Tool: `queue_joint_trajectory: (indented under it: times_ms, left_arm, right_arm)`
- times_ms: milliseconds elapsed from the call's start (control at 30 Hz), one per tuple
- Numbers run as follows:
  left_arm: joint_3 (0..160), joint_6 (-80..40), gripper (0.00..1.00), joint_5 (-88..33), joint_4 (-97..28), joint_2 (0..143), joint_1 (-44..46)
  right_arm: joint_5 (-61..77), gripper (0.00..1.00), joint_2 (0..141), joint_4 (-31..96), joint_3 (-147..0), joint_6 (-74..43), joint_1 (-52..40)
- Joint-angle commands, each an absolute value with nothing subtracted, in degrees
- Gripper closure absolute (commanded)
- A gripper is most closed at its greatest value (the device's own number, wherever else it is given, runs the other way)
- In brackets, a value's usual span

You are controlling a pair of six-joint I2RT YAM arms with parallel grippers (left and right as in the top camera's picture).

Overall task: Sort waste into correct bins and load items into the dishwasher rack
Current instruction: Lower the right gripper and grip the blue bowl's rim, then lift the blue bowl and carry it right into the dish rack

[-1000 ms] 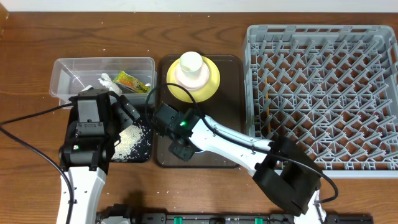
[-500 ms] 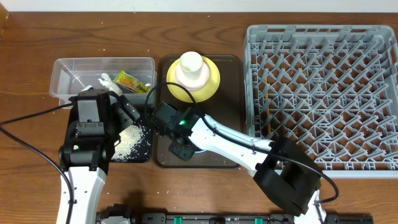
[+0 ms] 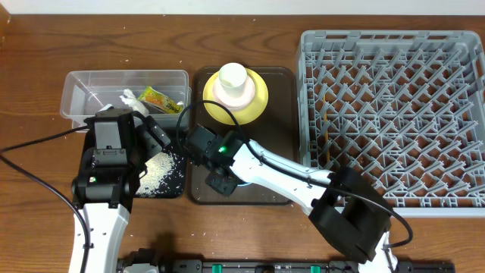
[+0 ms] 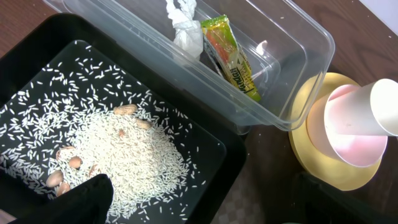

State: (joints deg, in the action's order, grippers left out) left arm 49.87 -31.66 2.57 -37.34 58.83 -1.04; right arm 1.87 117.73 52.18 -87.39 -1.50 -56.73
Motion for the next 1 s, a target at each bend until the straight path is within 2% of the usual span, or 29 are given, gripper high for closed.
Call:
queue_joint_trajectory:
  times_ms: [0, 300, 567, 967]
  left_arm:
    - [50.7, -31.4, 0.05, 3.6, -37.5, 59.2, -1.3]
    - [50.7, -31.4, 0.05, 3.6, -37.5, 59.2, -1.3]
    - [50.7, -31.4, 0.05, 3.6, -37.5, 59.2, -1.3]
    - [50.7, -31.4, 0.05, 3.6, -37.5, 59.2, -1.3]
  right_arm:
    - [1.5, 0.83, 118.1, 52.0, -87.7, -1.8, -57.0]
    - [1.5, 0.85, 118.1, 51.5, -87.0, -1.8, -57.0]
    - [1.5, 0.98, 118.1, 52.1, -86.9, -1.9, -57.1]
    - [6.5, 0.99, 110.8, 61.5, -92.4, -5.8, -56.8]
